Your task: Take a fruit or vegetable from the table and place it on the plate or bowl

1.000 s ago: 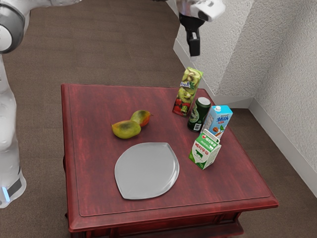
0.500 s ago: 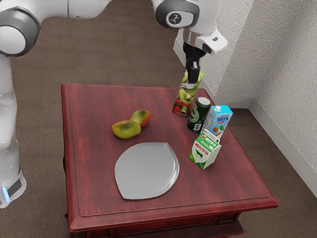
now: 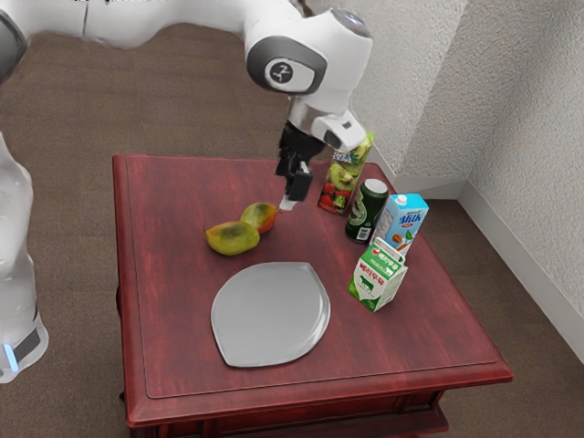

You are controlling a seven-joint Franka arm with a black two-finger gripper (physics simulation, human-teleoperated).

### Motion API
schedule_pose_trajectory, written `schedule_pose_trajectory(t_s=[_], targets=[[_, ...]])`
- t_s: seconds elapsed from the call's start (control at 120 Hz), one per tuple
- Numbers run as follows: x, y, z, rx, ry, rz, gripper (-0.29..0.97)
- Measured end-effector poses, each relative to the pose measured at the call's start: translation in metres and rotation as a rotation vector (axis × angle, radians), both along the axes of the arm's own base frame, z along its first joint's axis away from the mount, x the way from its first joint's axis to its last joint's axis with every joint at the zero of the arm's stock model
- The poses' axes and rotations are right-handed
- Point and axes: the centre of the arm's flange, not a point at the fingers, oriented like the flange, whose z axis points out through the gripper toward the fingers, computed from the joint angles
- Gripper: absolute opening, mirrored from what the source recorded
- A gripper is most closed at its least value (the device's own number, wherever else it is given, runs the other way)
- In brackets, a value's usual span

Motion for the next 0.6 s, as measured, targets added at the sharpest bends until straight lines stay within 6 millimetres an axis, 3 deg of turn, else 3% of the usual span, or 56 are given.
schedule_pose_trajectory(t_s=[0.167,0.275,0.383,0.6], targets=[[-0.039,0.007,-0.03,-0.025,0.038,0.155,0.68],[-0.045,0.021,-0.045,-0.047,0.056,0.259,0.68],[-0.05,0.025,-0.047,-0.051,0.051,0.324,0.68],[-0.052,0.03,-0.059,-0.023,0.029,0.322,0.68]])
